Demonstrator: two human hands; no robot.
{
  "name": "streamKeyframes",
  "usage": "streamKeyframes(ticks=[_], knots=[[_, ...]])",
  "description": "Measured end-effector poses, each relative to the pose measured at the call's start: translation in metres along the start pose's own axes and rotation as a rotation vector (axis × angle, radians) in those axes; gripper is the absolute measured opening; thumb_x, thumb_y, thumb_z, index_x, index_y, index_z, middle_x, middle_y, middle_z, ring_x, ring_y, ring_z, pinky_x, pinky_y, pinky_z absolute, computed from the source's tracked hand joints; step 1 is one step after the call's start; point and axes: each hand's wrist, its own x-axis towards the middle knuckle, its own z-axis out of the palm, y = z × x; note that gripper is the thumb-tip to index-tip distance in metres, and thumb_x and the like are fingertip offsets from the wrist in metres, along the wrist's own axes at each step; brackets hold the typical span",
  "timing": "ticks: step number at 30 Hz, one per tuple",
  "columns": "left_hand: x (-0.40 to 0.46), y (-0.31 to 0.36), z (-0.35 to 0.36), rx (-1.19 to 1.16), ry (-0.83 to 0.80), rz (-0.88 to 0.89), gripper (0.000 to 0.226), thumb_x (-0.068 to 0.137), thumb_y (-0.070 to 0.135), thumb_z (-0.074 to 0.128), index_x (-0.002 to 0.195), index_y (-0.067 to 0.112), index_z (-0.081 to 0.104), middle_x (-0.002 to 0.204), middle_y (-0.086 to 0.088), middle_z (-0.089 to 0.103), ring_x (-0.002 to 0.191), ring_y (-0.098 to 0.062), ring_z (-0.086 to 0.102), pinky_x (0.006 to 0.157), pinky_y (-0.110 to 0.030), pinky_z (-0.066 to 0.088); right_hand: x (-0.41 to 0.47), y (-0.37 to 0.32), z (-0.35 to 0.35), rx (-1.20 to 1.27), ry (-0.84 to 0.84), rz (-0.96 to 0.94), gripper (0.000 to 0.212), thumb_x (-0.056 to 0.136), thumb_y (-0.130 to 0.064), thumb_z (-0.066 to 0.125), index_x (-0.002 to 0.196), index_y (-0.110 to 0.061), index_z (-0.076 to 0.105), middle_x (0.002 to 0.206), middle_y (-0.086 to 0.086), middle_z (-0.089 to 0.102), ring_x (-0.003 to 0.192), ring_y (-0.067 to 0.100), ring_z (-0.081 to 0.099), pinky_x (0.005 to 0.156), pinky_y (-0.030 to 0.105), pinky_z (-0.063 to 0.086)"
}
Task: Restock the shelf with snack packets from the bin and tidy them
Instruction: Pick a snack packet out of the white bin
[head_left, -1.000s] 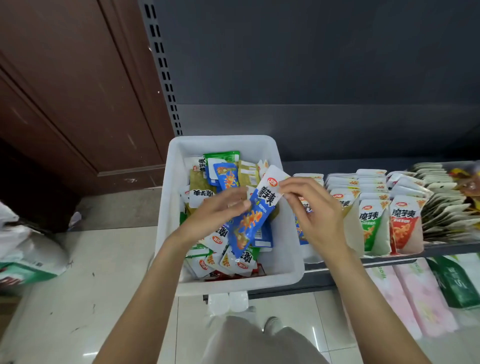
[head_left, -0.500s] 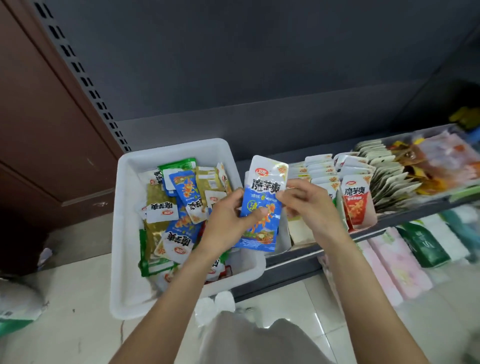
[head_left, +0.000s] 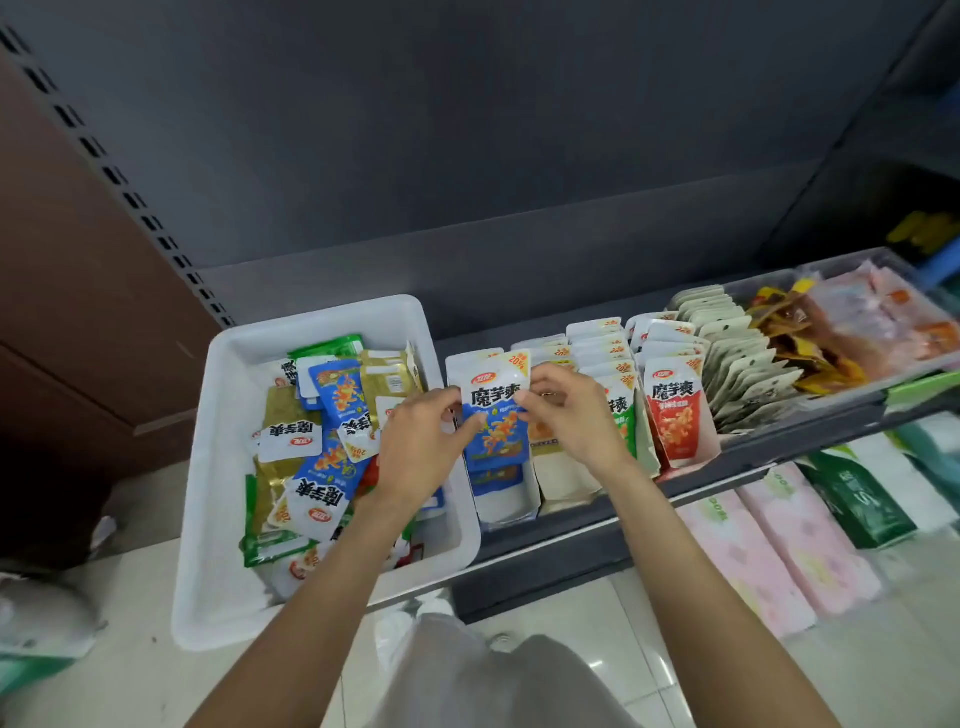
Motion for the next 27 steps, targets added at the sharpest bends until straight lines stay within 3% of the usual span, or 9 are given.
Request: streamKeyframes(ticks=[4,7,10,13,19,21,23,25,27], knots=[[0.001,-0.013,0.002,0.131,0.003,0.029,0.017,0.080,0.024,0.072,0.093,0.014,0.069,0.079,-0.004,0.067,0.072,-0.019,0.056,0.063,-0.029,0.044,-0.002,0.012,0.010,-0.462,-0.014,-0.118,0.016,0.085,-0.016,0.068,0.075,-0.012,0.056,0.081,0.001,0.067,0.074,0.016,0.064,0.066,0.030,0.052],[0.003,-0.016,0.007,0.226,-0.020,0.089,0.018,0.083,0.028,0.070,0.097,0.016,0.072,0.084,-0.003,0.071,0.078,-0.022,0.061,0.075,-0.035,0.049,-0.007,0.020,0.014,-0.754,0.100,-0.214,0.011,0.084,-0.022,0.069,0.080,-0.015,0.060,0.086,0.000,0.063,0.072,0.017,0.058,0.057,0.026,0.044],[0.008,-0.017,0.010,0.315,-0.073,0.082,0.023,0.085,0.033,0.066,0.104,0.019,0.069,0.092,0.001,0.072,0.089,-0.020,0.059,0.082,-0.033,0.044,-0.010,0.023,0.017,-0.781,0.127,-0.178,0.012,0.087,-0.026,0.066,0.090,-0.016,0.060,0.087,-0.001,0.064,0.072,0.017,0.061,0.059,0.028,0.049],[0.009,-0.016,0.006,0.323,-0.018,0.112,0.023,0.080,0.029,0.072,0.101,0.019,0.068,0.090,0.002,0.070,0.091,-0.020,0.058,0.079,-0.033,0.046,-0.012,0.022,0.022,-0.815,0.165,-0.185,0.020,0.088,-0.027,0.064,0.102,-0.018,0.051,0.088,0.000,0.062,0.072,0.019,0.061,0.059,0.031,0.052],[-0.019,-0.031,-0.025,0.057,0.441,0.036,0.019,0.088,0.028,0.055,0.097,0.016,0.067,0.093,0.004,0.066,0.090,-0.011,0.051,0.076,-0.020,0.040,-0.031,0.000,0.028,-0.450,0.294,-0.247,0.023,0.088,-0.016,0.063,0.110,-0.016,0.055,0.087,-0.006,0.059,0.063,0.008,0.054,0.056,0.018,0.044],[-0.035,-0.048,-0.036,0.014,0.498,-0.003,0.022,0.089,0.028,0.051,0.095,0.013,0.066,0.089,0.001,0.066,0.084,-0.013,0.053,0.072,-0.023,0.041,-0.035,-0.017,0.039,-0.403,0.182,-0.286,0.022,0.088,-0.012,0.062,0.109,-0.015,0.057,0.088,-0.006,0.062,0.065,0.003,0.053,0.059,0.007,0.039],[-0.046,-0.069,-0.046,0.065,0.418,-0.088,0.024,0.087,0.030,0.050,0.094,0.015,0.067,0.089,0.002,0.067,0.082,-0.016,0.056,0.068,-0.027,0.043,-0.034,-0.032,0.059,-0.424,-0.046,-0.322,0.021,0.090,-0.013,0.059,0.111,-0.016,0.058,0.093,-0.005,0.065,0.071,0.006,0.056,0.063,0.009,0.045],[-0.051,-0.093,-0.048,0.171,0.212,-0.199,0.022,0.084,0.029,0.056,0.100,0.018,0.067,0.093,0.001,0.068,0.088,-0.023,0.058,0.072,-0.031,0.046,-0.028,-0.039,0.087,-0.542,-0.269,-0.347,0.026,0.092,-0.016,0.055,0.119,-0.015,0.055,0.105,0.001,0.065,0.086,0.015,0.061,0.074,0.028,0.053],[-0.056,-0.109,-0.046,0.311,-0.064,-0.312,0.032,0.083,0.027,0.064,0.115,0.019,0.063,0.108,-0.005,0.065,0.105,-0.030,0.053,0.089,-0.037,0.042,-0.019,-0.035,0.119,-0.732,-0.413,-0.287,0.038,0.095,-0.019,0.051,0.132,-0.011,0.044,0.124,0.011,0.056,0.105,0.026,0.058,0.083,0.035,0.048]])
